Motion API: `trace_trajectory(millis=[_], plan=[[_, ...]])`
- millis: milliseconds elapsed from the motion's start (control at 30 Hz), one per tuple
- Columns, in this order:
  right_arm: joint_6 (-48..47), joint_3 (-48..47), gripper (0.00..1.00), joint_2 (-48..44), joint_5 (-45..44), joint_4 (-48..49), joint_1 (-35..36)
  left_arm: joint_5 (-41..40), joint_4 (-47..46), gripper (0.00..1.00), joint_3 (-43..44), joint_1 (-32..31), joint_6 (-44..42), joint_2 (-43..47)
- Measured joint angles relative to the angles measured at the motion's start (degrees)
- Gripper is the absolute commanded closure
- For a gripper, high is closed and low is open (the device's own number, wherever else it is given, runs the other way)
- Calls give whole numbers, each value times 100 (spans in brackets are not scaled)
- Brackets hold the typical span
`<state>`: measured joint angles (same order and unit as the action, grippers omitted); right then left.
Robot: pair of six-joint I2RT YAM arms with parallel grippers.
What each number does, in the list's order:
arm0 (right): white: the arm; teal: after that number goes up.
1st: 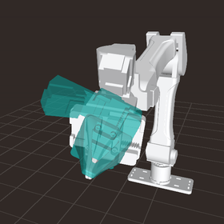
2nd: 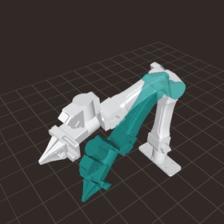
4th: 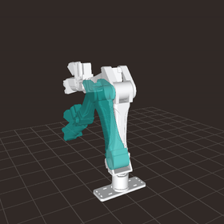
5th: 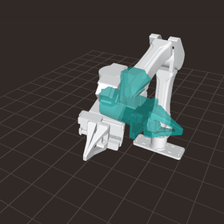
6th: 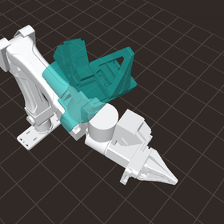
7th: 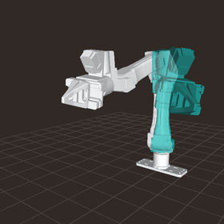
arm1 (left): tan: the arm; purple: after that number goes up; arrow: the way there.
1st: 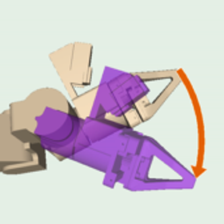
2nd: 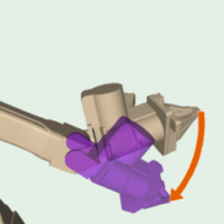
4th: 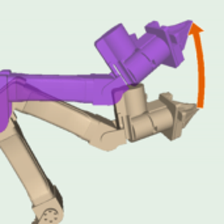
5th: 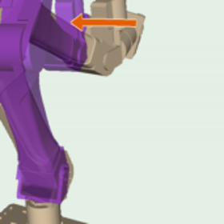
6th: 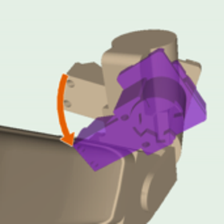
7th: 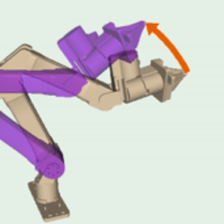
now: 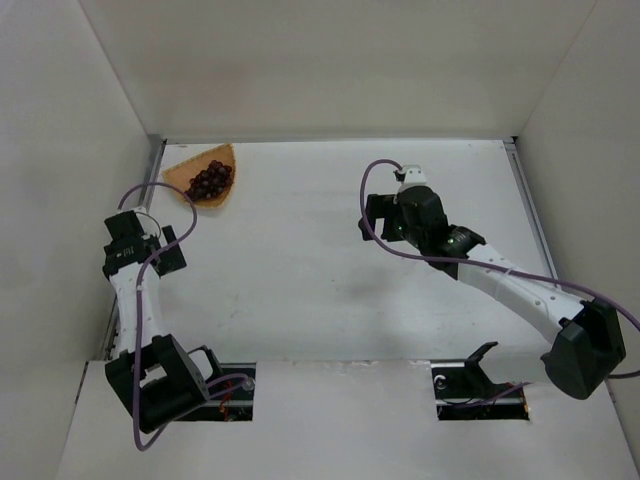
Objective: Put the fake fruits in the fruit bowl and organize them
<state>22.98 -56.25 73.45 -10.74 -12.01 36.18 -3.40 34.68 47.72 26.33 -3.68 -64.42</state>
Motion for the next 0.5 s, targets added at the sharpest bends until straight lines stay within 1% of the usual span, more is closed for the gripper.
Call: trace_trajectory(millis=[267, 500], plan=[[-74, 0, 0, 31, 0, 7, -13, -321, 304, 0, 249, 79, 474, 57], [-90, 0, 0, 129, 2, 17, -11, -378, 422, 1, 251, 140, 649, 111]])
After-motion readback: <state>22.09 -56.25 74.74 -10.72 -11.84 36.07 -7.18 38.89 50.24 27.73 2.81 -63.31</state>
